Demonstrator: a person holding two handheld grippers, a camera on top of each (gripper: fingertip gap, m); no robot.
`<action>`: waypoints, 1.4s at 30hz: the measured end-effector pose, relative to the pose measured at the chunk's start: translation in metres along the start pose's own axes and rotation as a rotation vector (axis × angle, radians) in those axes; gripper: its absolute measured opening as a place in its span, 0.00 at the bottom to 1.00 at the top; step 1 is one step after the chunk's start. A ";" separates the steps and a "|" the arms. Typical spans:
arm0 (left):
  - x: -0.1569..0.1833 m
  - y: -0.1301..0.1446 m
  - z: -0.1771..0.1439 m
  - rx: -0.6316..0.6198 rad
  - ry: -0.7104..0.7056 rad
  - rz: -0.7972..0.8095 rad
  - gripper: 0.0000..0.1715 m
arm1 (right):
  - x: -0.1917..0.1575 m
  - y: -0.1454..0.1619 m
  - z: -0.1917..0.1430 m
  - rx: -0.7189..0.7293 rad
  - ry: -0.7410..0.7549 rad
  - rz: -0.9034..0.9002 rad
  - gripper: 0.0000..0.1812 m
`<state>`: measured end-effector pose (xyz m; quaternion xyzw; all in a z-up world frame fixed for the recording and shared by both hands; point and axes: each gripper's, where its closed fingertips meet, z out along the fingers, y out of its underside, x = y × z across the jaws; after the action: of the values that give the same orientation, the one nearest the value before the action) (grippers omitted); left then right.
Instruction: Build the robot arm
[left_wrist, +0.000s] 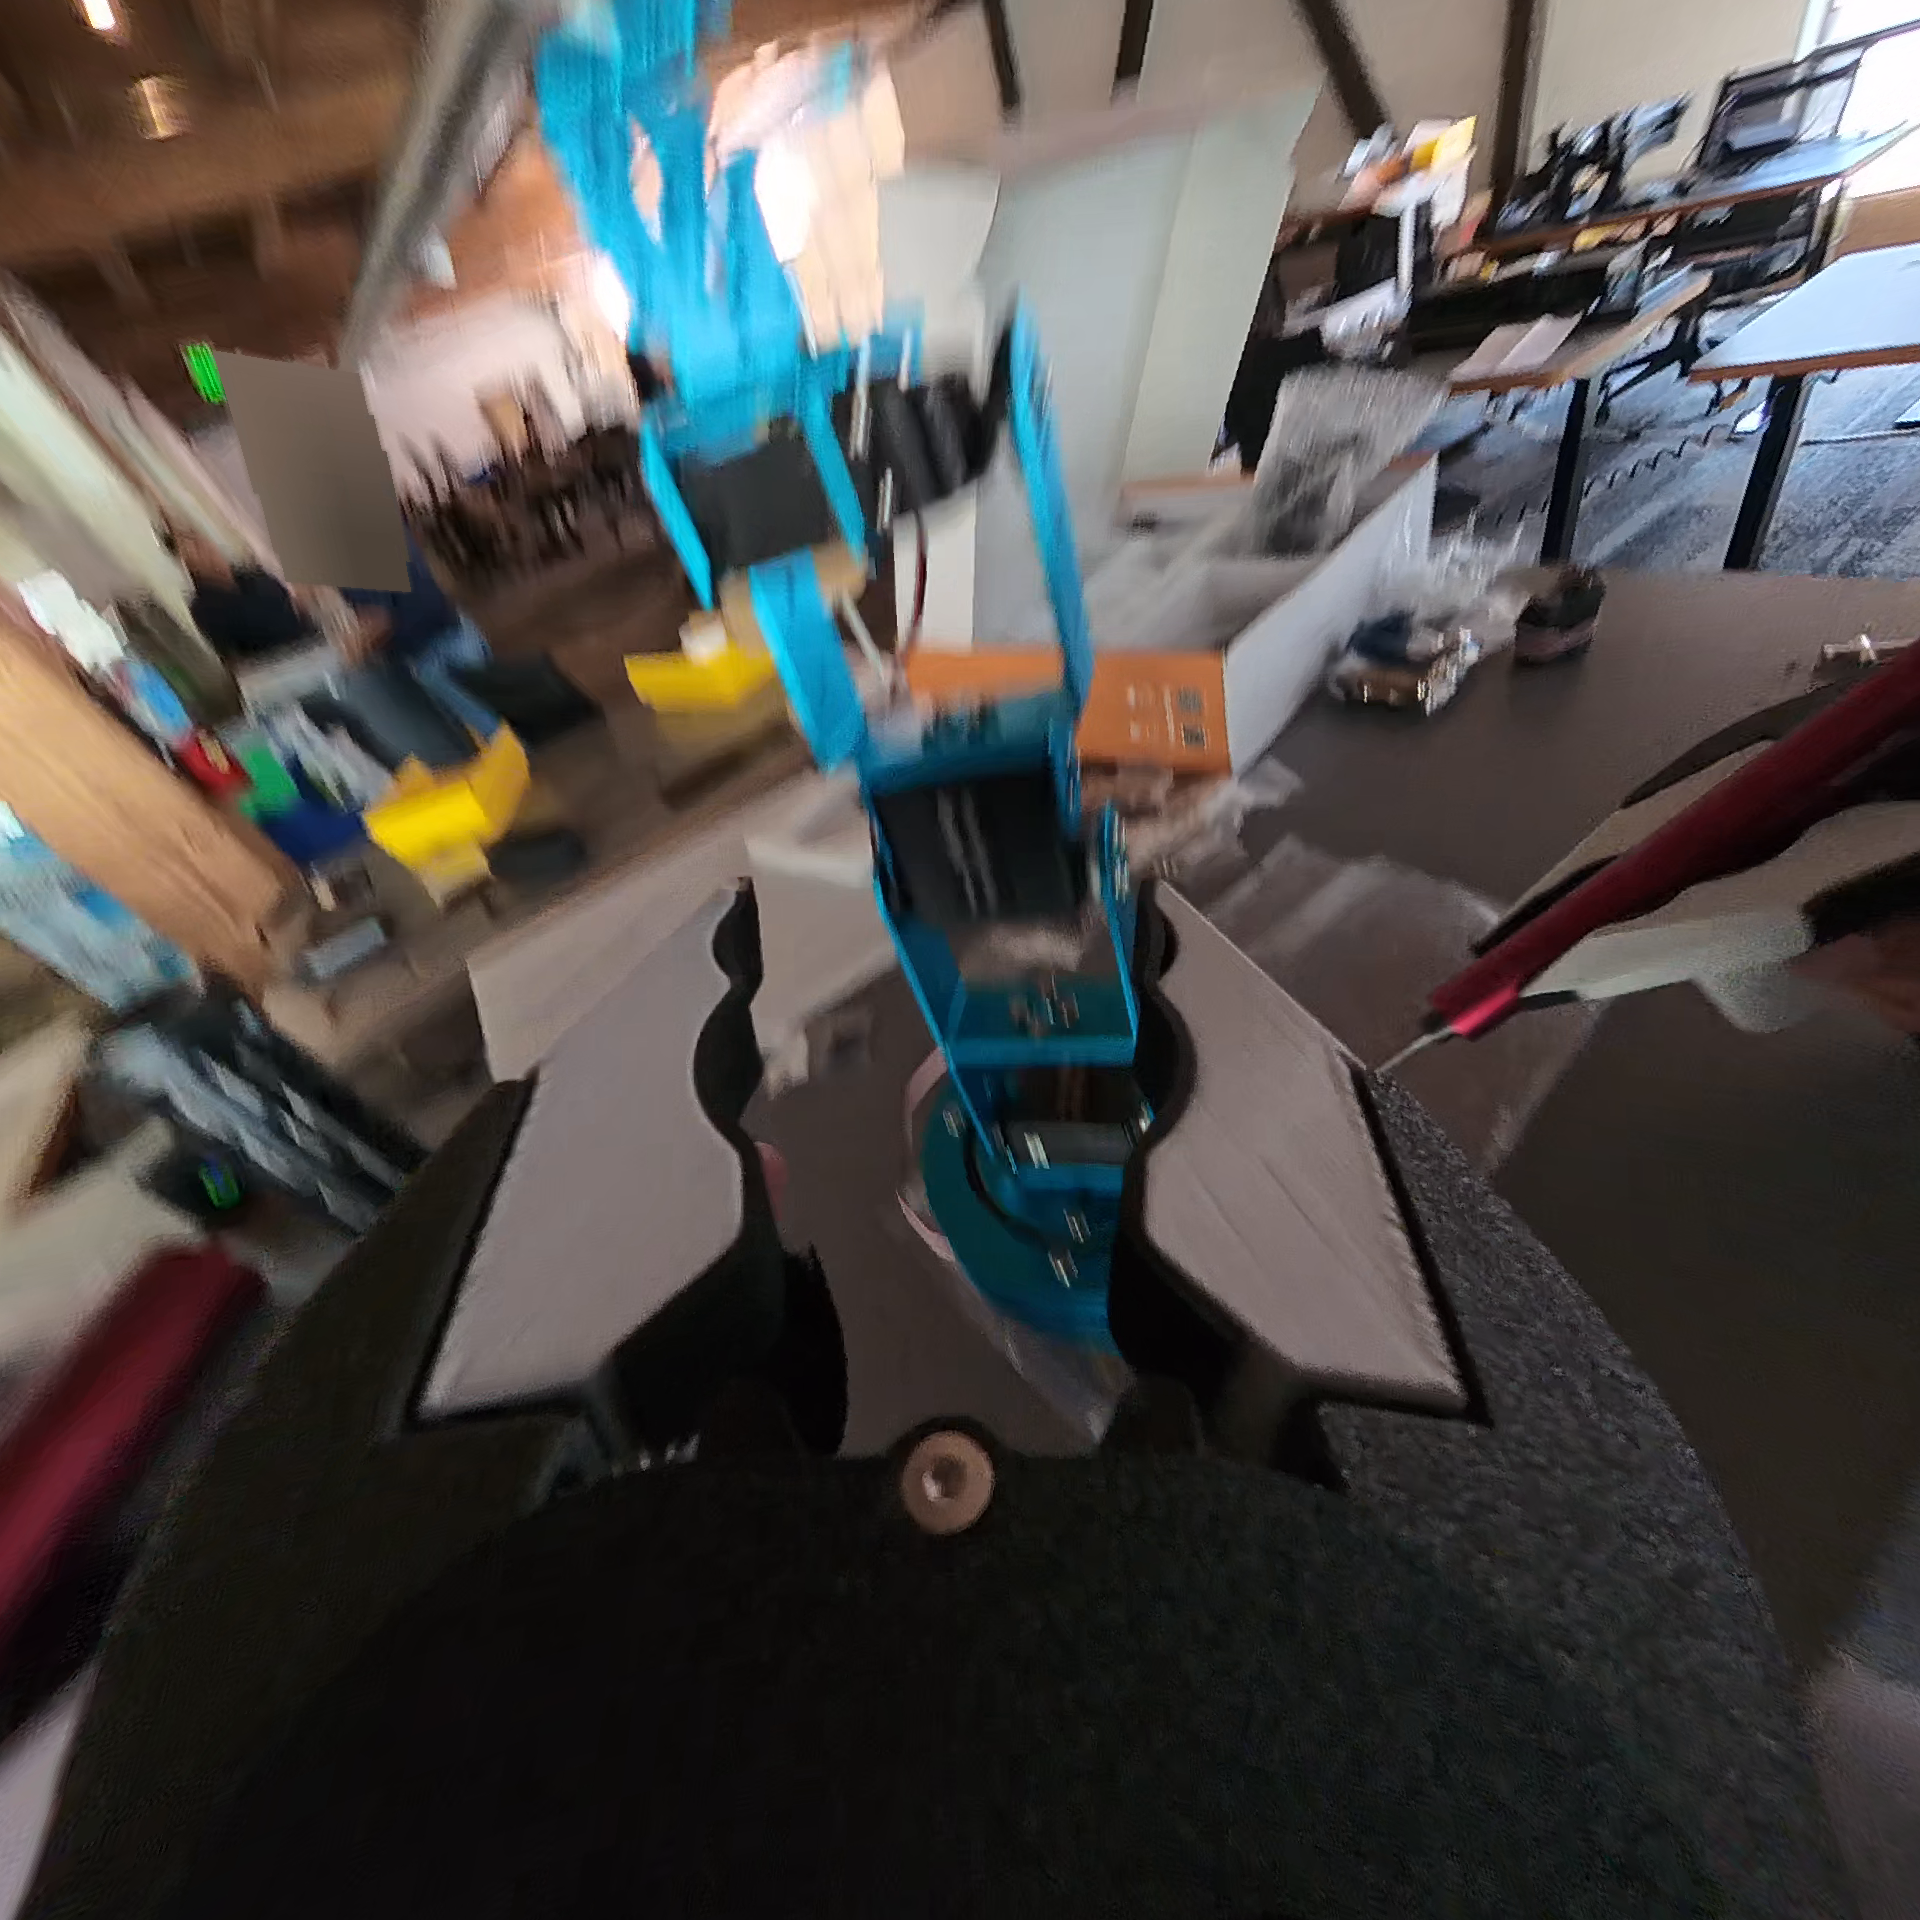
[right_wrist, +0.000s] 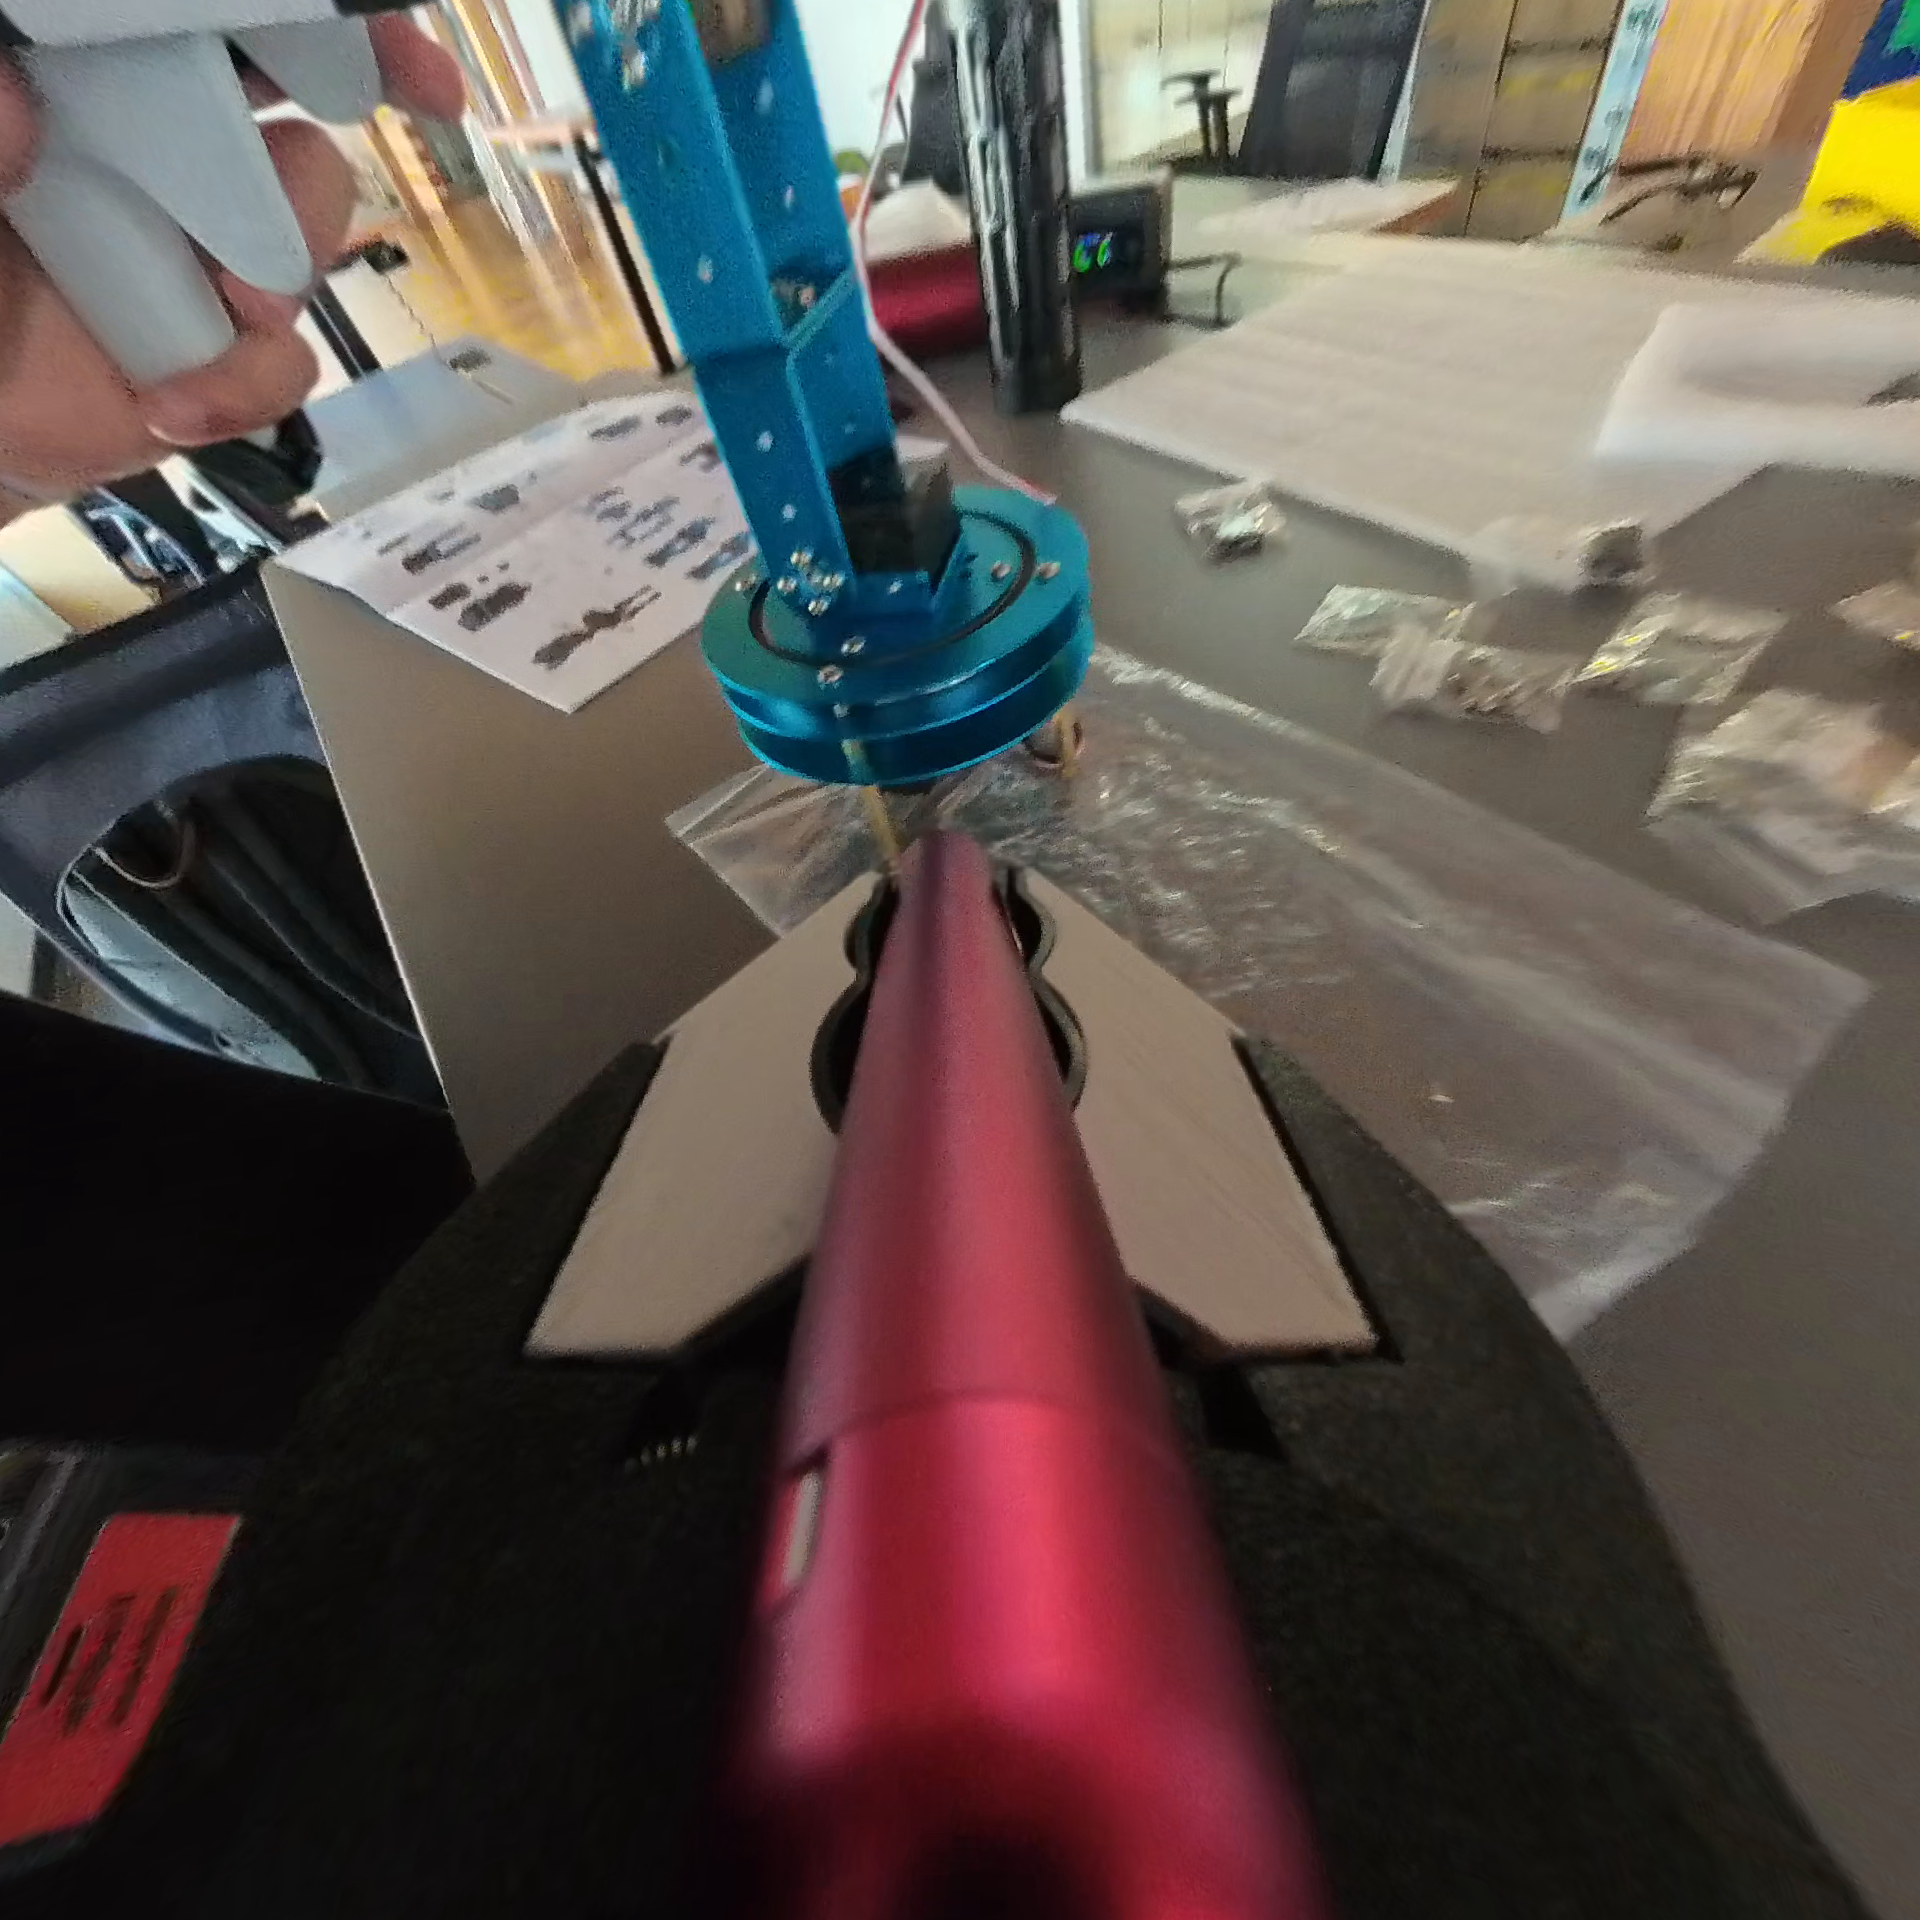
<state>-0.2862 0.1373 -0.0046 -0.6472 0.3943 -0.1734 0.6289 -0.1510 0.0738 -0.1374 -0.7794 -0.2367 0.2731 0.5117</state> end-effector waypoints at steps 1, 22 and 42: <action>0.002 0.013 -0.002 -0.036 0.001 -0.033 0.41 | -0.006 0.004 0.008 -0.015 0.001 -0.008 0.13; 0.107 0.154 -0.008 -0.410 0.182 -0.171 0.16 | -0.022 0.023 0.052 -0.208 -0.052 -0.036 0.13; 0.112 0.094 0.002 -0.060 0.168 -0.016 0.09 | -0.076 -0.051 0.001 0.044 -0.221 0.166 0.13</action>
<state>-0.2417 0.0671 -0.1252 -0.6521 0.4453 -0.2202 0.5726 -0.2124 0.0436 -0.0765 -0.7501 -0.2202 0.4041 0.4750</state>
